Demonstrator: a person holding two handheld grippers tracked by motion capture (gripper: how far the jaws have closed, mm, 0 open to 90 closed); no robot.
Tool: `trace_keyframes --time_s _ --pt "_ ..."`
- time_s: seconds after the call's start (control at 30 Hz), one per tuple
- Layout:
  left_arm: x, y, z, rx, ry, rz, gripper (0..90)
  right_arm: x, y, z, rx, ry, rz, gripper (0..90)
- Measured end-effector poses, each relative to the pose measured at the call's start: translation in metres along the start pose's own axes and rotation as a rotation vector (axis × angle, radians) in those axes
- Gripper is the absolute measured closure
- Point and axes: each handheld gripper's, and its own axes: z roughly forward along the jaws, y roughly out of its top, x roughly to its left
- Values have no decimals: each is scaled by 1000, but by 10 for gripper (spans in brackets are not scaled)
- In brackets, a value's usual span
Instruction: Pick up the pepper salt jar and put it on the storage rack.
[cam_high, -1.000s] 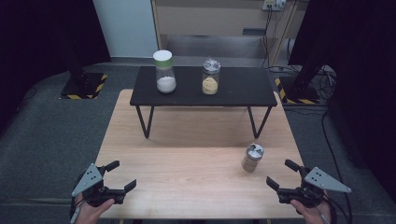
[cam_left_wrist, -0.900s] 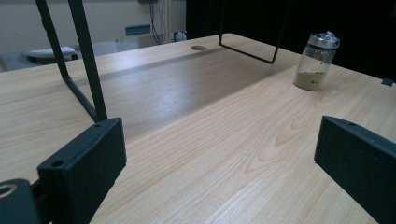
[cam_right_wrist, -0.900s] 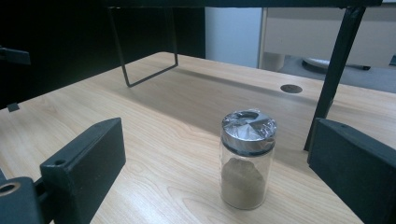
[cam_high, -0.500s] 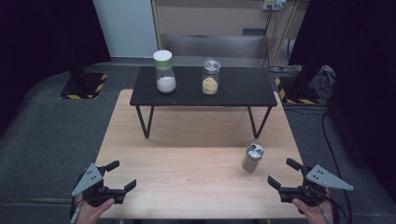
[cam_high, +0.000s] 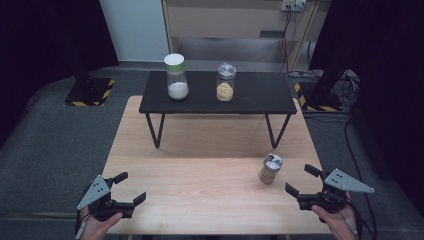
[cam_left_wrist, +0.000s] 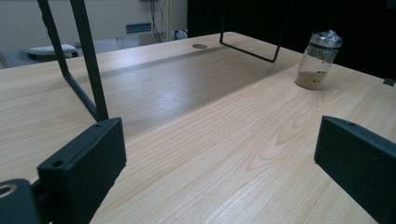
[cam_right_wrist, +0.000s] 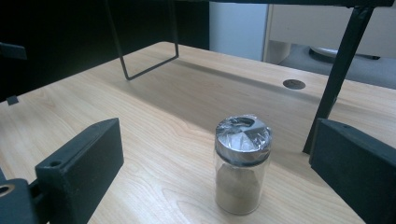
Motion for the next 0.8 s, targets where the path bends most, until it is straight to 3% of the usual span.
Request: trace_keyframes --time_s 0.6,0.8 --pt "0 0 0 1 3 0 14 -26 6 33 64 29 -38 42" --pt "0 0 0 2 3 2 14 -31 3 44 67 39 -28 46"
